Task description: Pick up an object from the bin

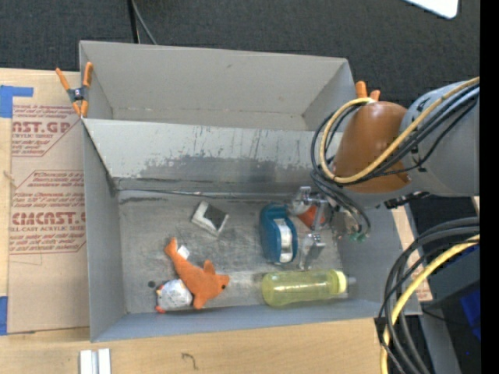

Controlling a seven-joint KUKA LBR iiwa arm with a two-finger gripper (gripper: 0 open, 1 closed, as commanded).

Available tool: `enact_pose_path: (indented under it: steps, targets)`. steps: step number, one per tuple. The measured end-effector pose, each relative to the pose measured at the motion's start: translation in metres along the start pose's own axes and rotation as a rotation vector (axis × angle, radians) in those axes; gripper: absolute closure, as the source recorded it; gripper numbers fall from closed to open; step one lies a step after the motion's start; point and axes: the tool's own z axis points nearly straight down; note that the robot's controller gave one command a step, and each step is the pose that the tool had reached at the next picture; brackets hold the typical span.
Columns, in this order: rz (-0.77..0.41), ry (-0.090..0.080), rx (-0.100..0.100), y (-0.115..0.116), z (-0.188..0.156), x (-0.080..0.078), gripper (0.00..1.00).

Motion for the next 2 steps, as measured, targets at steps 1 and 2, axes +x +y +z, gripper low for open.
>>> enact_pose_path:
  steps: [1, 2]
  targets:
    - [0.025, 0.003, 0.01, 0.029, 0.016, -0.004, 0.0]
    - [0.02, 0.001, 0.006, 0.056, 0.016, -0.008, 0.0]
